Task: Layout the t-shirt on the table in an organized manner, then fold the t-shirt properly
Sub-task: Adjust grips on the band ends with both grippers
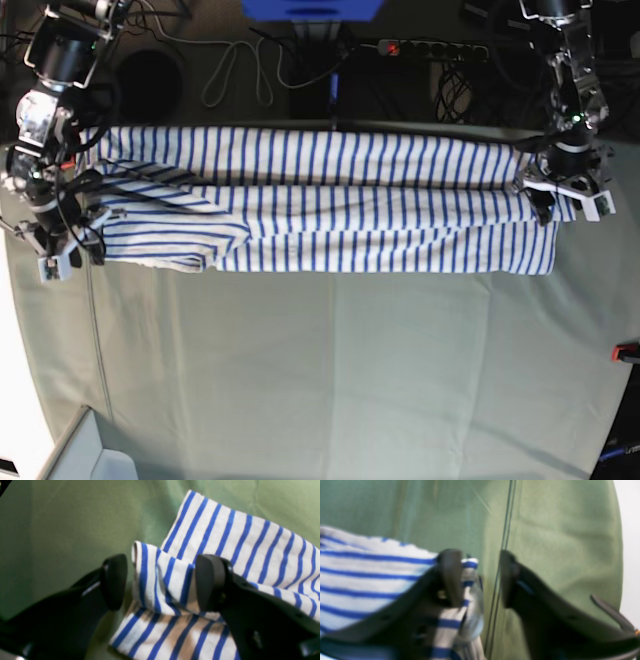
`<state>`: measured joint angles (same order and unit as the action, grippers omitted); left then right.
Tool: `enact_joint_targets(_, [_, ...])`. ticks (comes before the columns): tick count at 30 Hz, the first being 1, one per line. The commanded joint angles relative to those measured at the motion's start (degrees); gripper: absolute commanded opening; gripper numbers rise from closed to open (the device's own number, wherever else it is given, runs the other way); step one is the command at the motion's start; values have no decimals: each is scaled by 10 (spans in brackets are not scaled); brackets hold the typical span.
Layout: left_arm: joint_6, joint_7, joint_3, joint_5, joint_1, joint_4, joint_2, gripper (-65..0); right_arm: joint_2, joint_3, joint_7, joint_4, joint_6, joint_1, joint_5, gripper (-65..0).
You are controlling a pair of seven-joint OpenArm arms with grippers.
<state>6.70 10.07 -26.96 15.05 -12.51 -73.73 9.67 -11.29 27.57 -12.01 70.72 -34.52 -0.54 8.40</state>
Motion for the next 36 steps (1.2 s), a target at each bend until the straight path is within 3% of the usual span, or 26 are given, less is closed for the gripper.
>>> enact_joint_targets(1, [0, -13, -2, 0, 4, -8, 7, -235, -6, 3, 21, 17, 0, 3, -6, -532])
enact_joint_targets(3, [0, -13, -2, 0, 5, -8, 7, -235, 1, 3, 30, 22, 0, 18, -6, -640])
enact_joint_targets(4, [0, -13, -2, 0, 5, -8, 7, -235, 3, 3, 34, 26, 0, 23, -6, -650])
enact_joint_targets(9, [0, -13, -2, 0, 5, -8, 7, -235, 4, 7, 34, 61, 0, 58, -8, -650])
enact_joint_targets(15, [0, -13, -2, 0, 6, -8, 7, -235, 0, 7, 34, 151, 0, 118, -88, -650])
enact_joint_targets(19, [0, -13, -2, 0, 6, -7, 7, -235, 1, 3, 29, 162, 0, 117, -92, -649])
enact_joint_targets(21, [0, -13, -2, 0, 6, -7, 7, -235, 0, 1, 29, 147, 0, 108, -92, -589])
enact_joint_targets(27, [0, -13, -2, 0, 5, -7, 7, -235, -1, 1, 29, 108, 0, 73, -92, -300])
enact_joint_targets(30, [0, -13, -2, -1, 5, -7, 7, -235, -2, 1, 21, 77, 0, 50, -92, -285])
enact_joint_targets(36, [0, -13, -2, 0, 5, -7, 7, -235, -21, 1, -65, 0, 0, -22, -92, -289])
